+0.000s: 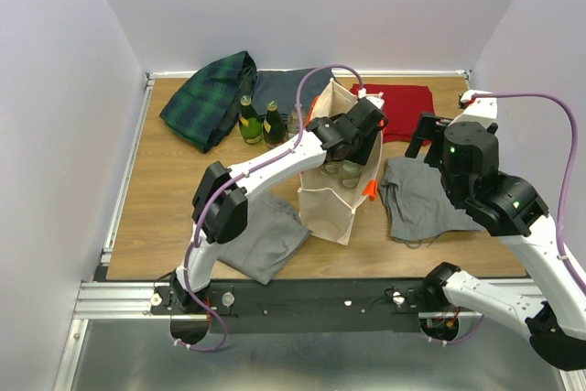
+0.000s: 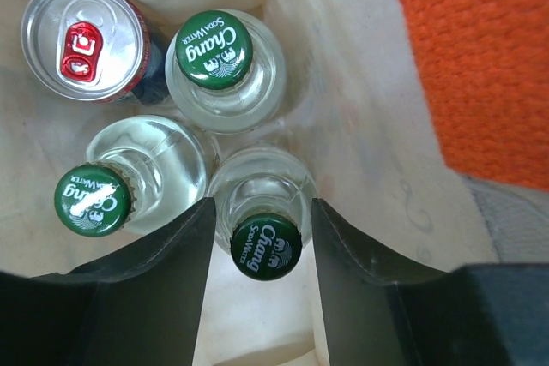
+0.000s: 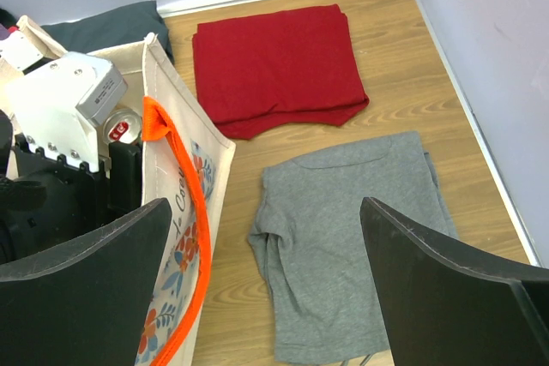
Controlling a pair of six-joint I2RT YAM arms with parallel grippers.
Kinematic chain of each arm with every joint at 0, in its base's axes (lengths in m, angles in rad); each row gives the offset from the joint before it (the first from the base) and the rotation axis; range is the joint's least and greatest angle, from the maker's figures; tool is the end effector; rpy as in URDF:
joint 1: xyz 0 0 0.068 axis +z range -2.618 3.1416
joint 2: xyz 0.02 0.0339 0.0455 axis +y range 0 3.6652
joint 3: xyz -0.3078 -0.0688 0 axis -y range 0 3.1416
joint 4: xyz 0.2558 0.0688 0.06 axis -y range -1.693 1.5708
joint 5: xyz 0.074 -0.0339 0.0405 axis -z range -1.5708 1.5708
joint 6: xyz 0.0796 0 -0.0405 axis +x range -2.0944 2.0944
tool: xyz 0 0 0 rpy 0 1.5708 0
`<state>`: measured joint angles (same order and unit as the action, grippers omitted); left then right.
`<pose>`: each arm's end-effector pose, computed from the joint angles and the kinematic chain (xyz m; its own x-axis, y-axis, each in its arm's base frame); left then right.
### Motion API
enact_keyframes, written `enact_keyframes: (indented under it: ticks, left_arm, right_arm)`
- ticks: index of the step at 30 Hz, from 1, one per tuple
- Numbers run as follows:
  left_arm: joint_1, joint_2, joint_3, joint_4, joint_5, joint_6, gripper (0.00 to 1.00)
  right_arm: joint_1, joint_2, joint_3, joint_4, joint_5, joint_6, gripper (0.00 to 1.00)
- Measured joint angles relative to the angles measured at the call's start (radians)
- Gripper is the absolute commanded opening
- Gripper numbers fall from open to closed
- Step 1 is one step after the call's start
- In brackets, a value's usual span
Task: Take the beverage out of the canvas bag
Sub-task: Take out the drink from the canvas bag.
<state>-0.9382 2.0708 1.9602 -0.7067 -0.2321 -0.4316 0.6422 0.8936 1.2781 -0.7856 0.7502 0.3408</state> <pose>0.3293 -0.4183 0.3046 -0.6811 0.2404 -0.6916 0.4480 0.8840 -0.1338 0.1634 0.0545 0.4533 -0.2731 0.1011 -0.9567 0.1653 0.9846 0.0568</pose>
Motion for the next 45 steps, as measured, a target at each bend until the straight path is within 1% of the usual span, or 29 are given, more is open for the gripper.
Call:
enact_keyframes:
  ticks: [3, 13, 16, 18, 19, 20, 22, 25, 27, 32, 33, 35, 36, 45]
  left_arm:
    - [0.000, 0.005, 0.000, 0.000, 0.000, 0.000, 0.52]
    - [0.000, 0.011, 0.000, 0.000, 0.000, 0.000, 0.52]
    - [0.000, 0.011, 0.000, 0.000, 0.000, 0.000, 0.47]
    - [0.000, 0.011, 0.000, 0.000, 0.000, 0.000, 0.46]
    - [0.000, 0.011, 0.000, 0.000, 0.000, 0.001, 0.45]
    - [0.000, 0.011, 0.000, 0.001, 0.000, 0.001, 0.41]
    - [0.000, 0.011, 0.002, 0.000, 0.000, 0.003, 0.40]
    - [0.001, 0.011, 0.005, 0.000, 0.000, 0.012, 0.35]
    - [0.001, 0.013, 0.007, 0.000, 0.000, 0.014, 0.27]
    - [0.001, 0.014, 0.009, 0.000, 0.000, 0.015, 0.18]
    - [0.001, 0.014, 0.009, 0.000, 0.000, 0.016, 0.13]
    - [0.001, 0.014, 0.009, 0.000, 0.000, 0.016, 0.08]
    - [0.001, 0.014, 0.009, 0.000, 0.000, 0.015, 0.00]
    - [0.001, 0.014, 0.009, 0.000, 0.000, 0.016, 0.00]
  right_arm:
    - [0.000, 0.000, 0.000, 0.000, 0.000, 0.000, 1.00]
    - [0.000, 0.000, 0.000, 0.000, 0.000, -0.001, 1.00]
    - [0.000, 0.000, 0.000, 0.000, 0.000, 0.000, 1.00]
    - [0.000, 0.000, 0.000, 0.000, 0.000, -0.001, 1.00]
    - [0.000, 0.000, 0.000, 0.000, 0.000, -0.001, 1.00]
    - [0.000, 0.000, 0.000, 0.000, 0.000, -0.001, 1.00]
    - [0.000, 0.000, 0.000, 0.000, 0.000, -0.001, 1.00]
    - [0.000, 0.000, 0.000, 0.000, 0.000, -0.001, 1.00]
    - [0.000, 0.000, 0.000, 0.000, 0.000, -0.001, 1.00]
    - [0.000, -0.006, 0.000, 0.000, 0.000, 0.000, 1.00]
    - [0.000, -0.006, 0.000, 0.000, 0.000, -0.001, 1.00]
    - [0.000, -0.006, 0.000, 0.000, 0.000, -0.001, 1.00]
    - [0.000, -0.006, 0.000, 0.000, 0.000, -0.001, 1.00]
    - [0.000, -0.006, -0.002, 0.000, 0.000, -0.001, 1.00]
